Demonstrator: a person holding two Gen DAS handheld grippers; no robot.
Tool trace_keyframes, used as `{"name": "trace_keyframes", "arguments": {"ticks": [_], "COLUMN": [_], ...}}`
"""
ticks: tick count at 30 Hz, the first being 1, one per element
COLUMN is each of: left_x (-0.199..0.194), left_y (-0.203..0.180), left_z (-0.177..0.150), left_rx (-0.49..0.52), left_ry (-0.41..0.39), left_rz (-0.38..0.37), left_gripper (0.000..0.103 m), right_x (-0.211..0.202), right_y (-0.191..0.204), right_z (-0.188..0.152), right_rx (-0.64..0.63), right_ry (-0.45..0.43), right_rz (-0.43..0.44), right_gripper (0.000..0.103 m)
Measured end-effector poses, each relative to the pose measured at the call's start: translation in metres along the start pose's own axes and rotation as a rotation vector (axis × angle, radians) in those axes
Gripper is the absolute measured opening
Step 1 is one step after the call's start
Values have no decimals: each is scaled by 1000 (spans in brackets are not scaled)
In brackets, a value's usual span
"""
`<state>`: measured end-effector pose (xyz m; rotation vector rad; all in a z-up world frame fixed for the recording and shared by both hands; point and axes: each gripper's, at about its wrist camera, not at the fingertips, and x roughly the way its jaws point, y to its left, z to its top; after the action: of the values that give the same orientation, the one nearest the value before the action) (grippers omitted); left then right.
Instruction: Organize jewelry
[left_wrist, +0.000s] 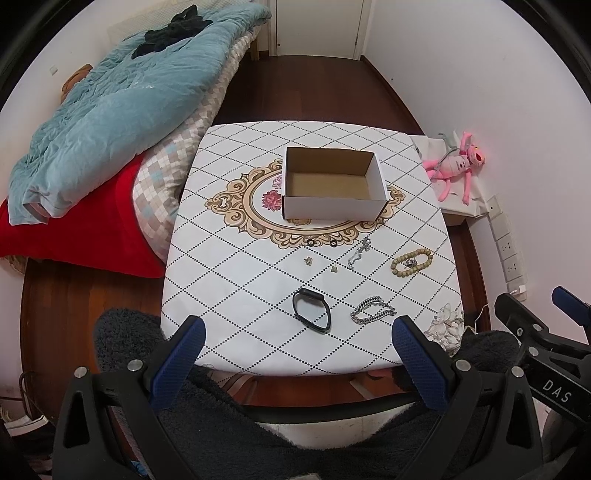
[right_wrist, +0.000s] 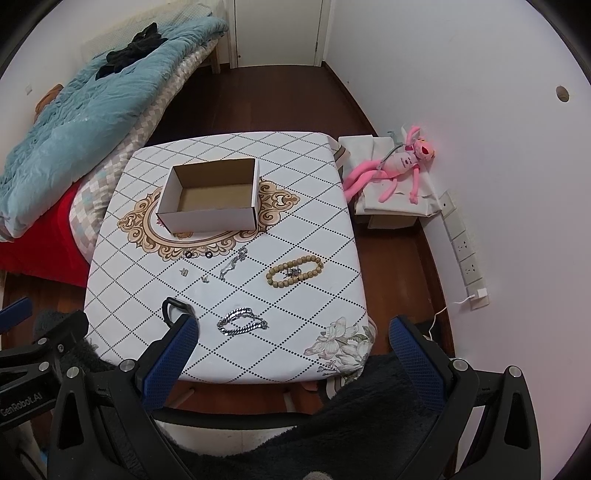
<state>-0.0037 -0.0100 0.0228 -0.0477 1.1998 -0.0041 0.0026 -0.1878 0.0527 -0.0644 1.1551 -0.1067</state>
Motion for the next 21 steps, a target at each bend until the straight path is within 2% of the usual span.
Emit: {"name": "trace_keyframes", "arguments": {"ticks": [15,19,21], "left_x": [-2,10,23], "left_y": [1,3,4], "left_z": [0,4,9], "left_rx": [-1,4,8], "left_ry": [-17,-18,-31], "left_rz": [-3,8,45], "left_gripper": [103,103,103], "right_x": [-4,1,9], "right_y": [1,-1,-7], "right_z": [3,4,9], "right_rx": [-5,14,33], "right_ry": [-12,-12,-8], "right_rz": [-2,9,13], "right_gripper": [103,103,103]}}
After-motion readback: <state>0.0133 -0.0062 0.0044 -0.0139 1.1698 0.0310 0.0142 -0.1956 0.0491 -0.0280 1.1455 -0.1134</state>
